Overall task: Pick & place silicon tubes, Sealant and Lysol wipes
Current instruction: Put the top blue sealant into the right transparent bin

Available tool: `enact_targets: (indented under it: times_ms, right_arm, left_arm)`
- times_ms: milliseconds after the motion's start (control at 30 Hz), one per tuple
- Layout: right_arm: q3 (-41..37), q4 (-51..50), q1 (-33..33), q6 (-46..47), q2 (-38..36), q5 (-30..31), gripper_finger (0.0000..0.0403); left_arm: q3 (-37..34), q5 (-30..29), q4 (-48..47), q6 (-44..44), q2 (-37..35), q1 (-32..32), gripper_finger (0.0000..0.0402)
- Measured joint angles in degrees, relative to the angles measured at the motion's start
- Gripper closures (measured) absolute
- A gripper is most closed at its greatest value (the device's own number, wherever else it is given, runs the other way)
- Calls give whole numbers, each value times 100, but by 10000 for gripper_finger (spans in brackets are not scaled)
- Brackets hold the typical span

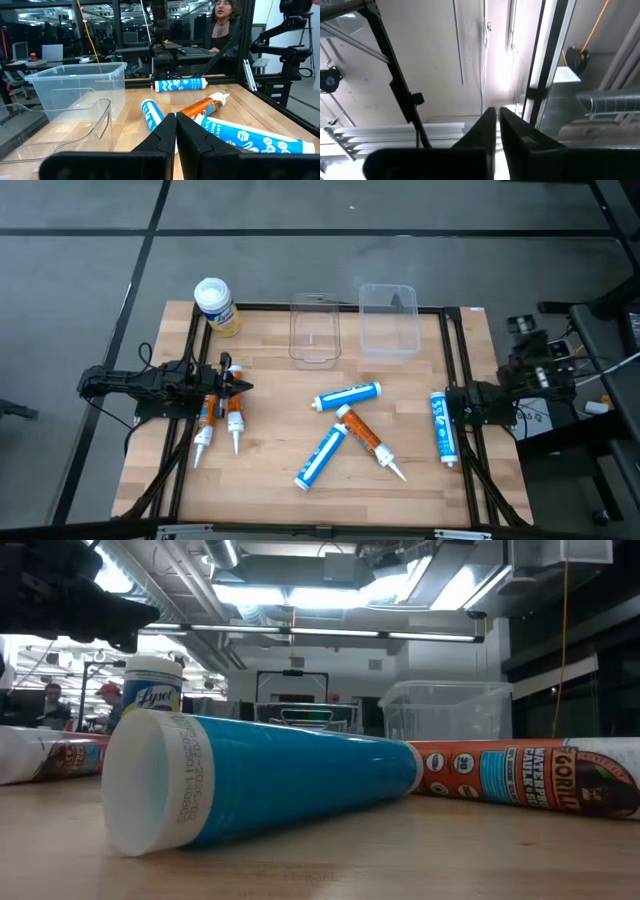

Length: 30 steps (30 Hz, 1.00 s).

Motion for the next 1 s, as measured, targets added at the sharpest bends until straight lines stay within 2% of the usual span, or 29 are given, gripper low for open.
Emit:
enact_targets:
  times_ms: [67, 200, 333, 667, 1000]
  right_arm:
    - [333, -379, 0, -163, 2, -4, 397]
    - [1010, -1185, 0, -273, 36, -7, 391]
    - [1631, -1599, 0, -362, 282, -7, 398]
    - [3175, -2666, 0, -750, 1358, -9, 398]
    - [4640, -3780, 0, -760, 2523, -28, 399]
  left_arm:
    - [0, 1, 2, 2, 0, 0, 391]
    - [0, 1, 2, 0, 0, 0, 389]
    - [0, 2, 0, 1, 0, 0, 392]
    - [0, 2, 0, 0, 0, 0, 393]
    - [0, 0, 0, 2, 0, 0, 392]
